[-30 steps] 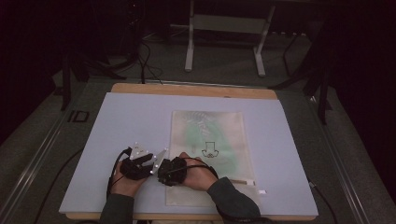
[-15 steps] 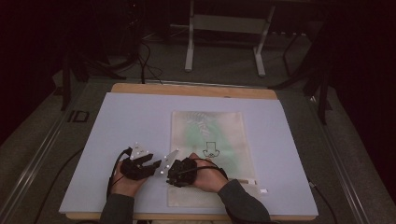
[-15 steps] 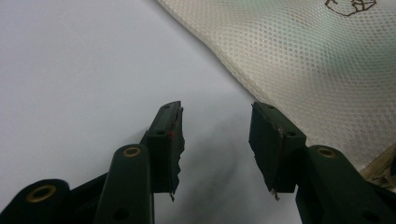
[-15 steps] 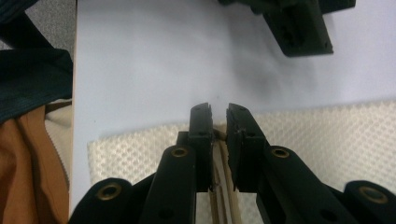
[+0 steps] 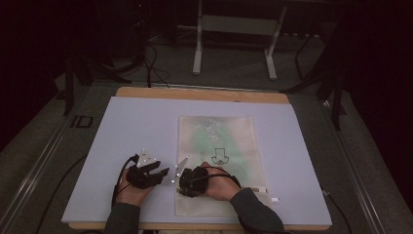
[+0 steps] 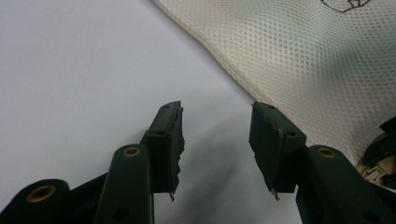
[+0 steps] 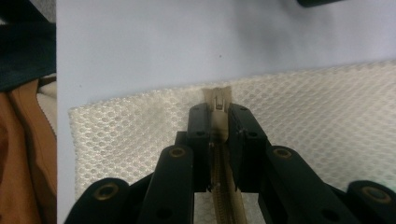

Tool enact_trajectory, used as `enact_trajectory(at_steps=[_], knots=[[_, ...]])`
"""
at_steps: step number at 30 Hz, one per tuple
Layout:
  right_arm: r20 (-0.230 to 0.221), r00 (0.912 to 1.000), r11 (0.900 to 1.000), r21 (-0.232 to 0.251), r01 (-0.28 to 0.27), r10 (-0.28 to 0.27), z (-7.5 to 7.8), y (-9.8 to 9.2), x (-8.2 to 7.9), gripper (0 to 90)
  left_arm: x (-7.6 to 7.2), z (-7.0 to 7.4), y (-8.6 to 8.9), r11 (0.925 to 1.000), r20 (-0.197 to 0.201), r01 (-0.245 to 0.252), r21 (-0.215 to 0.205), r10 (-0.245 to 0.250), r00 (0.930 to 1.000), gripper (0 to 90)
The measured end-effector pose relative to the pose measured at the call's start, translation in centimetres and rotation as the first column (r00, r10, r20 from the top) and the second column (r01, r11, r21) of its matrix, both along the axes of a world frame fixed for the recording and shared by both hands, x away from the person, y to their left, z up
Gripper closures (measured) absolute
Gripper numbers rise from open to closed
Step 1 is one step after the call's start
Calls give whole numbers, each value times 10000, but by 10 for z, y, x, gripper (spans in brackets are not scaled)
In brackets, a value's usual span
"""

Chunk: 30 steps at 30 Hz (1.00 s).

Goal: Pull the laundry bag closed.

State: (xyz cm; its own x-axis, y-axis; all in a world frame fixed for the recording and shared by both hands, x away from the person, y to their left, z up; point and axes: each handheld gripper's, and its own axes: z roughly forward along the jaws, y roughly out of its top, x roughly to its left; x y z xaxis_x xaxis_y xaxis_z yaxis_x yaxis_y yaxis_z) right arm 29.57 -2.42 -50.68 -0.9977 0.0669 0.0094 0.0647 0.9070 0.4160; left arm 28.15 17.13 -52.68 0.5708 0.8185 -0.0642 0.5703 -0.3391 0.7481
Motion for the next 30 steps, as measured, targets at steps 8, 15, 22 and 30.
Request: enact_trajectory(at_steps=[8,15,22,30], knots=[[108,9999,9998,182,65,-66,1,3,2,819,-1,0,-1,9999,3,132,-98,-132,9999,563],[291,9995,9993,339,129,-139,1,7,1,820,-3,1,-4,9981,-130,530,-328,-534,9985,662],[239,9997,9999,144,47,-50,-1,8,2,818,-5,1,-8,9939,-257,1038,-366,-1048,9942,885],[291,9996,9999,132,25,-29,-2,7,0,814,-10,0,-26,9811,-388,1911,-291,-1921,9806,891]])
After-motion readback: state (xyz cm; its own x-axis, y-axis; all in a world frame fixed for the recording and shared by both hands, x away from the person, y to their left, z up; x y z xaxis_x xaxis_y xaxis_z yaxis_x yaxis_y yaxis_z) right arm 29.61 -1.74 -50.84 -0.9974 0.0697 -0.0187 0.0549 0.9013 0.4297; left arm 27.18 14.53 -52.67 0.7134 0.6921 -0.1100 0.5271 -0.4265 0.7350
